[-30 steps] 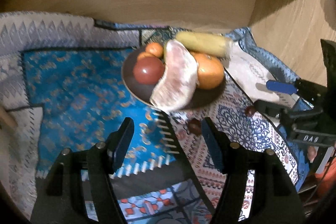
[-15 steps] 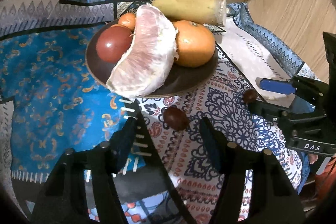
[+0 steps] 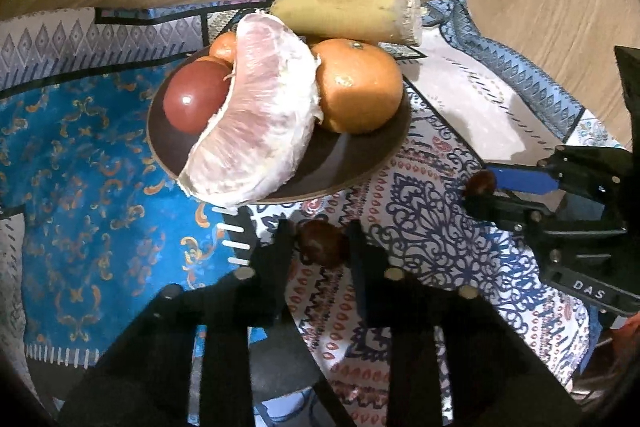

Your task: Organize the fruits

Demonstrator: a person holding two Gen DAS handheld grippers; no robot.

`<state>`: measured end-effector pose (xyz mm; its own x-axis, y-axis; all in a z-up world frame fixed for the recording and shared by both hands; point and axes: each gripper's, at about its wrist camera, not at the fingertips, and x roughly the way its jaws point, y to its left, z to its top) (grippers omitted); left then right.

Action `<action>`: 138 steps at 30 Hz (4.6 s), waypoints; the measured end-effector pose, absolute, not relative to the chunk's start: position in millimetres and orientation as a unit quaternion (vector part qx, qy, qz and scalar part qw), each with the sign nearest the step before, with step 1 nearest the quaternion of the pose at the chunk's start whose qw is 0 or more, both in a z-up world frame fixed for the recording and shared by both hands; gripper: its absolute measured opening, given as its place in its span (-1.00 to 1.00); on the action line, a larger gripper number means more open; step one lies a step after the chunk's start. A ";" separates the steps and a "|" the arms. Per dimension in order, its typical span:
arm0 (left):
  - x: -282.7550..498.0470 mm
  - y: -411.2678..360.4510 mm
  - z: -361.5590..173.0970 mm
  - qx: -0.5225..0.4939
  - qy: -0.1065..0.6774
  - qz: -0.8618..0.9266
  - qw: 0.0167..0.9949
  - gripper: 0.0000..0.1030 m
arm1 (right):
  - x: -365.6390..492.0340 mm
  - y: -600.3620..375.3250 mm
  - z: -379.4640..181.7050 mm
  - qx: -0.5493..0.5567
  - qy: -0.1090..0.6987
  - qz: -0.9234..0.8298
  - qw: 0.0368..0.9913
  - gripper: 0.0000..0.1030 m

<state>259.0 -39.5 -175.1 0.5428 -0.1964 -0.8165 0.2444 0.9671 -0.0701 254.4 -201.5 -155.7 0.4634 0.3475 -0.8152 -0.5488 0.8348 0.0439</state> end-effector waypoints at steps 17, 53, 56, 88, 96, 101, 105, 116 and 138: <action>241.0 8.4 -135.8 0.009 0.416 -0.094 0.905 -0.55 | 251.9 -172.6 -117.3 -0.104 0.399 0.290 0.863 -0.53; 312.0 38.3 -149.3 -0.024 0.448 -0.108 0.887 -0.49 | 290.0 -116.5 -143.4 -0.127 0.444 0.313 0.830 -0.41; 309.1 40.6 -145.0 -0.027 0.441 -0.104 0.891 -0.35 | 287.5 -115.7 -141.9 -0.130 0.440 0.310 0.833 -0.37; 56.9 17.8 30.2 0.002 0.106 -0.030 0.994 0.30 | 92.4 -199.7 40.6 -0.012 0.112 0.222 0.968 0.29; 17.7 12.1 32.1 -0.002 0.082 -0.023 0.996 0.83 | 55.5 -202.1 44.7 -0.021 0.067 0.193 0.979 0.79; 4.3 8.8 32.1 0.000 0.068 -0.019 0.997 0.98 | 44.3 -205.0 45.3 -0.021 0.055 0.187 0.981 1.00; -0.2 6.2 31.1 0.002 0.066 -0.018 0.998 0.99 | 39.5 -206.7 45.4 -0.021 0.050 0.187 0.981 1.00; -4.6 3.0 31.2 0.002 0.062 -0.015 0.998 1.00 | 35.3 -207.8 43.2 -0.020 0.051 0.187 0.981 1.00; 2.3 3.8 30.5 0.006 0.066 -0.013 0.998 1.00 | 43.5 -205.9 42.5 -0.016 0.057 0.188 0.980 1.00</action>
